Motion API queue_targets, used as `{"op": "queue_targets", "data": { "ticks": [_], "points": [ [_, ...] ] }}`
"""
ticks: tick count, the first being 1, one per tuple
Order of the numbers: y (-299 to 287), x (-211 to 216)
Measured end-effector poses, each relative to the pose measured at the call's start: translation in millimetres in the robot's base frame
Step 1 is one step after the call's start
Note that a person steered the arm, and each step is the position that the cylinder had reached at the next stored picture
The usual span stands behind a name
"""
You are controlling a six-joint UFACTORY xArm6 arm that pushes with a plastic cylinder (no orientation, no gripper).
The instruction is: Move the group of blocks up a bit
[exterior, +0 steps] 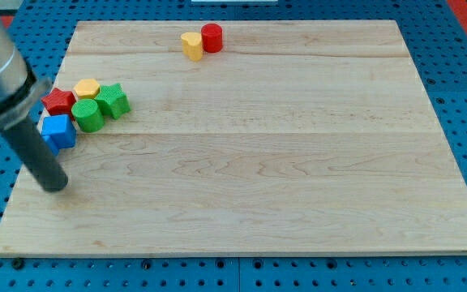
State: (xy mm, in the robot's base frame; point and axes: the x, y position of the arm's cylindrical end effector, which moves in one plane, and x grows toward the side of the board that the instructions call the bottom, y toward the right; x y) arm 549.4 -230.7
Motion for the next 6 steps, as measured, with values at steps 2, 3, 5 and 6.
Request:
{"op": "queue_targets", "data": {
  "ticks": [2, 3, 5, 6],
  "points": [
    [-38.3, -37.9],
    [-8.4, -70.2],
    [9.1, -65.3],
    [42.0, -49.9]
  ]
}}
